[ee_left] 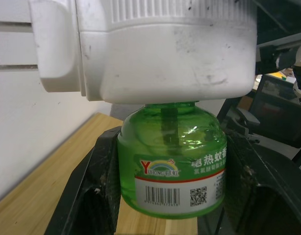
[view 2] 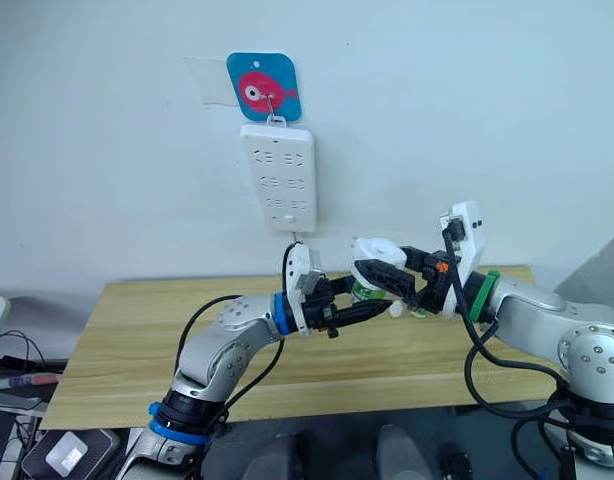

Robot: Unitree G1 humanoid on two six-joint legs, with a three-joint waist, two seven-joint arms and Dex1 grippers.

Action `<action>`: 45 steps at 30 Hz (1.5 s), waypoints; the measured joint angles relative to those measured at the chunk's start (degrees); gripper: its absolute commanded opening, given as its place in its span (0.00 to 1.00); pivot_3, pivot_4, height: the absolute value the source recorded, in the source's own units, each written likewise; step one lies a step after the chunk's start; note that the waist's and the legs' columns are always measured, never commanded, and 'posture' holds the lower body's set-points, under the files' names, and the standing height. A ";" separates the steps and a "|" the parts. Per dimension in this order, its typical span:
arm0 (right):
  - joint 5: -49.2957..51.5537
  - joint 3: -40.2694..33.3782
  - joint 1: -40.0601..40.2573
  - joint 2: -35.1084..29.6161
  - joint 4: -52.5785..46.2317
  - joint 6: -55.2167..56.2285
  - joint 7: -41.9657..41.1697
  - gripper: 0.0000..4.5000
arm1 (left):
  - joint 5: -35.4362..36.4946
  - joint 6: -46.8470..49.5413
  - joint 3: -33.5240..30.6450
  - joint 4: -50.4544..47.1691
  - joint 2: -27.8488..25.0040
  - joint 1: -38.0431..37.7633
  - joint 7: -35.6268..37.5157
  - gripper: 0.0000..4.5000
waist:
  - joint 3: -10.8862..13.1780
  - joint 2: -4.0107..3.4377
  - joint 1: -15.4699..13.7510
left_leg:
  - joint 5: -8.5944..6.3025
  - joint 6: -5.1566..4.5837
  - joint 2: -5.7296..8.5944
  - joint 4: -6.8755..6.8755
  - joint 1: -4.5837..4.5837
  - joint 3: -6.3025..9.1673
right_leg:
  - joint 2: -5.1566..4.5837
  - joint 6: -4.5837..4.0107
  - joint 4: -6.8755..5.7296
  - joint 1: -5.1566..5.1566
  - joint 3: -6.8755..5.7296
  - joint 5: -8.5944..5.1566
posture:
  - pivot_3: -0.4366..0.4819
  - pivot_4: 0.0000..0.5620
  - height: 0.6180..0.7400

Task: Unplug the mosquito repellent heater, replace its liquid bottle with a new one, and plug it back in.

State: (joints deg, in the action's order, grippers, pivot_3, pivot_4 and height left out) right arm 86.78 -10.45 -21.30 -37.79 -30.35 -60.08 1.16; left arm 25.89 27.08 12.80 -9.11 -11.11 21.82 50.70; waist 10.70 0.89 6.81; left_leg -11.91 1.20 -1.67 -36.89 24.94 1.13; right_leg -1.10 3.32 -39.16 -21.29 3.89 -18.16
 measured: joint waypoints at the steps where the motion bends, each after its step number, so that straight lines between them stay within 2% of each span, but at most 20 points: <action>1: 0.00 0.28 0.00 0.00 -0.10 0.36 0.41 0.99 | 0.00 0.00 0.02 0.01 0.01 0.20 -0.01 0.50 | 0.00 0.00 0.02 | 0.00 0.00 0.00 0.00 0.00 0.00 | 0.00 0.00 0.00 0.00 0.00 0.00 | 0.24 0.26 1.00; 3: -0.04 1.03 0.11 0.02 -0.62 0.98 1.09 0.99 | 0.00 -0.03 0.07 0.01 0.06 0.48 -0.05 0.50 | 0.00 -0.01 0.14 | 0.00 0.00 0.00 0.01 0.00 0.01 | 0.00 0.00 0.00 0.00 0.00 0.00 | 0.24 0.26 1.00; 6: -0.20 2.27 0.36 0.12 -0.95 1.72 1.63 0.86 | 0.00 -0.03 0.23 0.01 0.08 0.49 -0.13 0.50 | -0.01 -0.01 0.42 | 0.00 0.00 0.00 0.01 0.00 0.00 | 0.00 0.00 0.01 0.00 0.00 0.00 | 0.25 0.26 1.00; 8: -0.80 2.78 0.37 0.29 -1.31 2.28 2.01 0.71 | -0.01 -0.01 0.10 0.06 0.05 0.38 -0.56 0.50 | -0.01 -0.01 0.62 | 0.00 0.00 0.00 0.01 0.00 0.01 | 0.00 0.00 0.01 0.00 0.00 0.00 | 0.25 0.25 1.00; 10: -1.51 3.05 0.37 0.41 -1.69 2.70 2.59 0.67 | -0.01 0.00 -0.33 0.17 0.01 0.33 -1.33 0.50 | -0.01 -0.01 0.89 | 0.00 0.00 0.00 0.01 0.00 0.02 | 0.00 0.00 0.01 0.00 0.00 0.00 | 0.25 0.25 1.00; 16: -2.74 3.85 0.36 2.37 -1.88 4.39 3.53 0.67 | 0.33 0.01 -0.88 0.15 0.37 0.23 -2.00 0.50 | -0.01 -0.01 1.21 | 0.00 0.00 0.00 0.01 0.00 0.02 | 0.00 0.00 0.00 0.00 0.00 0.00 | 0.26 0.25 1.00; 25: -1.00 3.54 0.39 3.23 -1.47 4.78 1.81 0.67 | 5.10 3.68 -2.40 -2.00 -0.28 -0.79 -1.39 0.50 | -0.04 -0.01 1.20 | 0.00 0.00 0.00 0.00 0.00 0.02 | 0.00 0.00 -0.01 0.00 0.00 0.00 | 0.27 0.24 1.00; 31: 1.07 3.85 0.61 3.99 -0.85 5.44 0.65 0.67 | 7.76 5.25 -2.60 -3.21 -1.89 0.25 0.13 0.95 | -0.04 -0.02 1.17 | 0.00 0.00 0.00 0.01 0.00 0.02 | 0.00 0.00 -0.02 0.00 0.00 0.00 | 0.28 0.24 1.00; 32: 1.24 3.88 0.64 4.11 -0.85 5.68 0.52 0.67 | 8.01 5.47 -2.77 -3.71 -2.39 0.26 0.13 1.00 | -0.04 -0.02 1.17 | 0.00 0.00 0.00 0.01 0.00 0.02 | 0.00 0.00 -0.02 0.00 0.00 0.00 | 0.29 0.24 1.00; 36: 1.10 3.92 1.05 4.35 -0.85 6.35 0.51 0.67 | 10.05 8.32 -5.17 -5.18 -6.85 0.22 0.10 1.00 | -0.04 -0.02 1.18 | 0.00 0.00 -0.02 0.01 -0.03 0.03 | 0.01 0.00 -0.10 -0.02 0.00 0.00 | 0.30 0.24 1.00; 41: -1.51 4.25 1.46 5.38 -0.84 8.02 0.83 0.67 | 15.35 14.66 -9.99 -11.44 -14.73 -2.79 -0.07 1.00 | -0.04 -0.02 1.27 | 0.00 0.01 -0.03 0.01 -0.04 0.01 | 0.01 0.00 -0.15 -0.07 0.05 -0.01 | 0.30 0.25 1.00; 45: -6.69 4.77 1.61 6.07 -0.86 9.76 1.43 0.67 | 17.54 16.88 -19.01 -14.48 -21.80 -5.69 -2.71 1.00 | -0.04 -0.02 1.12 | 0.01 0.02 -0.05 0.01 -0.06 0.04 | 0.01 -0.01 -0.31 -0.13 0.03 -0.01 | 0.32 0.25 1.00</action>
State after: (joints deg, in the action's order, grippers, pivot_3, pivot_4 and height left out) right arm 80.09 -5.69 -19.69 -31.72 -31.21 -50.33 2.59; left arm 43.42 43.96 -6.21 -23.59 -32.91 16.13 47.99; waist 10.66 0.87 7.93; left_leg -11.90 1.22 -1.72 -36.88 24.88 1.17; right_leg -1.09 3.31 -39.47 -21.42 3.92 -18.17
